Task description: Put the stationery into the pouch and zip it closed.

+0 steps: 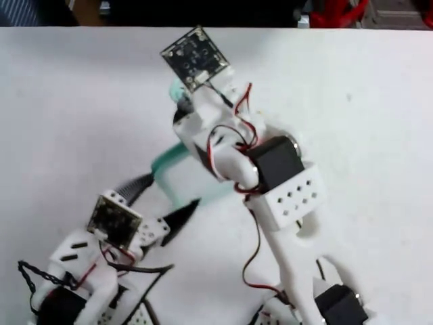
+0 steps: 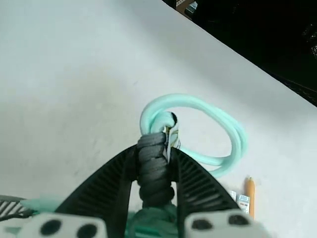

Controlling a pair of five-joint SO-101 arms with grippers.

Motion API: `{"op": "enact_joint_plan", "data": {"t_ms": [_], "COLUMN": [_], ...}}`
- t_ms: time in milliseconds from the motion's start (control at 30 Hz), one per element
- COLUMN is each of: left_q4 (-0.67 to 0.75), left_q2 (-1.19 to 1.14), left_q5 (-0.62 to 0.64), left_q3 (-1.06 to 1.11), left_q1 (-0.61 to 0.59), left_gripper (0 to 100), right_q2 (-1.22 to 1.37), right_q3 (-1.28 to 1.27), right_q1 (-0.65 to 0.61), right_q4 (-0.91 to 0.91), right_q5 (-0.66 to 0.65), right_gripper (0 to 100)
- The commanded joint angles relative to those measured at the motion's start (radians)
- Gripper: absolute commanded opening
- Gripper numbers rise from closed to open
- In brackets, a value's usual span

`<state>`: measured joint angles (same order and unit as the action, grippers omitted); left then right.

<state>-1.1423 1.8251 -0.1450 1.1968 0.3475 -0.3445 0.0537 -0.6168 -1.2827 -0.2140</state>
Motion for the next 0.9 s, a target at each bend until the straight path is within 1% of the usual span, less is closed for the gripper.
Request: {"op": "enact_joint_plan", "data": {"t_ms": [0, 67, 100, 200, 367, 433, 500, 567, 633, 733, 867], "left_q4": [0.114, 0.186, 0.222, 0.288, 0.313, 0.319, 0.37, 0.446, 0.494, 0.506, 0.494], "left_q2": [0.004, 0.004, 0.002, 0.002, 0.002, 0.002, 0.002, 0.002, 0.002, 0.002, 0.002], "left_q5": [-0.008, -0.008, -0.009, -0.098, -0.103, -0.107, -0.106, -0.107, -0.11, -0.104, -0.092], "left_q3": [-0.011, 0.018, 0.043, 0.123, 0.173, 0.196, 0.253, 0.321, 0.358, 0.356, 0.354], "left_q1": [-0.11, -0.128, -0.113, -0.035, -0.025, 0.012, 0.033, 0.033, 0.031, 0.038, 0.061], "left_gripper": [30, 30, 30, 32, 32, 32, 32, 29, 23, 13, 2], "right_q2": [0.016, 0.016, 0.016, 0.016, 0.016, 0.016, 0.016, 0.016, 0.012, -0.018, -0.062], "right_q3": [-0.006, -0.006, -0.006, -0.006, -0.006, -0.005, -0.003, -0.003, -0.003, -0.006, -0.003], "right_q1": [0.018, 0.016, 0.015, 0.005, -0.001, -0.015, -0.028, -0.041, -0.044, -0.044, -0.044], "right_q4": [-0.007, -0.007, -0.007, -0.007, -0.004, -0.002, -0.004, -0.005, -0.007, -0.007, 0.002], "right_q5": [0.002, 0.002, 0.002, 0.002, 0.002, 0.002, 0.002, 0.002, 0.006, 0.008, 0.005], "right_gripper": [1.8, 1.8, 1.8, 1.8, 1.8, 1.8, 1.8, 1.8, 1.8, 1.8, 1.8]}}
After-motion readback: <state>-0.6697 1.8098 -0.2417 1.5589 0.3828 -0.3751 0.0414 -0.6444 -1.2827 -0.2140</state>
